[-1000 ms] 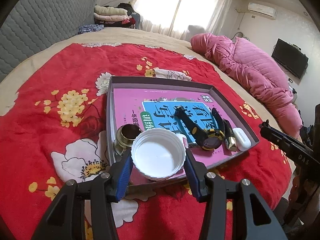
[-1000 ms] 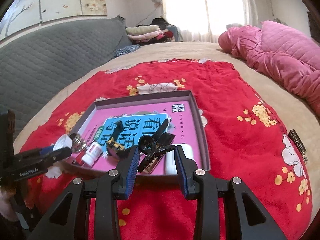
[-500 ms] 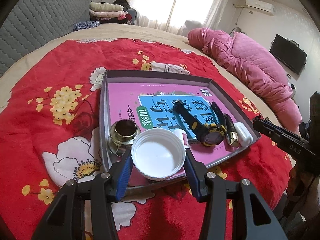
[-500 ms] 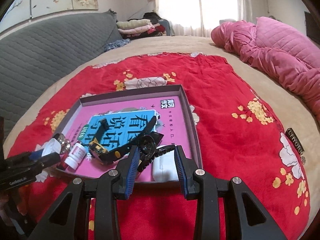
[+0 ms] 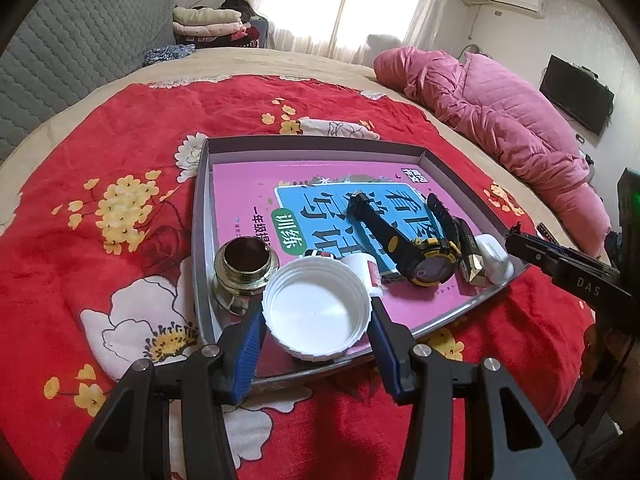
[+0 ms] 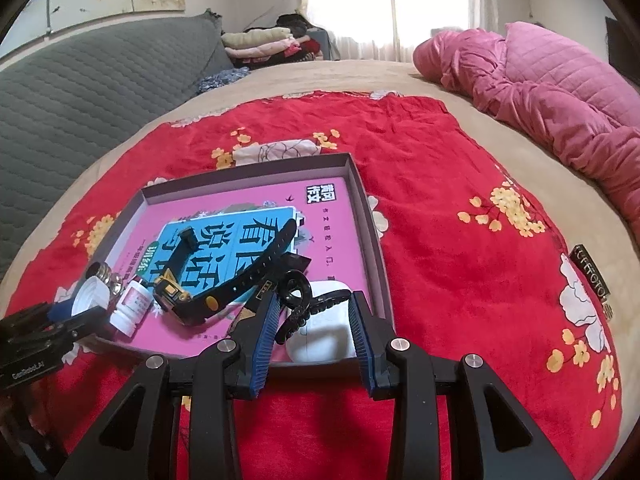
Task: Organize rigid objects
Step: 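Carry the cap into the box with the left tool while the right carries the clip over the earbud case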
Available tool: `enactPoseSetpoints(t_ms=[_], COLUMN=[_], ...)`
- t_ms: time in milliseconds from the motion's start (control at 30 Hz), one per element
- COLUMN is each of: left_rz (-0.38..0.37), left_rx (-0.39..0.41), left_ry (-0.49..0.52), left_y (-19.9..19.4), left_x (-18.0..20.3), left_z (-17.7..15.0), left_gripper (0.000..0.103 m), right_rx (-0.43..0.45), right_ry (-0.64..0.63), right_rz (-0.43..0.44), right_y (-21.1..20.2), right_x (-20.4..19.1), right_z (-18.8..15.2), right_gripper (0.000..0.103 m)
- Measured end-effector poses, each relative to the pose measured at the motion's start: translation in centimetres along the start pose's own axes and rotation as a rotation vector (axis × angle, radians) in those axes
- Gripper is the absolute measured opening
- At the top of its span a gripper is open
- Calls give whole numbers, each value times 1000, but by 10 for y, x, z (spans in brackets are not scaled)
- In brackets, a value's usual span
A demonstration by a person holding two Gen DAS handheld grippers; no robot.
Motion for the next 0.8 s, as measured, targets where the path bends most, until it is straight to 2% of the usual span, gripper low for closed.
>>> enactPoseSetpoints(t_ms=[633, 800], left_rz=[8, 39], left_rx=[-4, -1], left_ry=[10, 37], left_y=[4, 9], left_x=[-1, 0], left_z=[2, 3], left_gripper=[50, 50], right_rx=[-35, -46], right_ry=[-1, -1], right_rz=[-23, -29], right_y=[14, 18], right_x=[4, 6], right_z=[-3, -4], right_gripper=[37, 37])
Point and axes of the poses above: each gripper's, at about its wrist camera, not at the fingertips, and y roughly the way its jaws point, x to its right, z to its top, the point moved 2 cm from there along y, roughly the way its jaws point, and after that the axes turned 5 degrees about z, right-handed, at the moved point
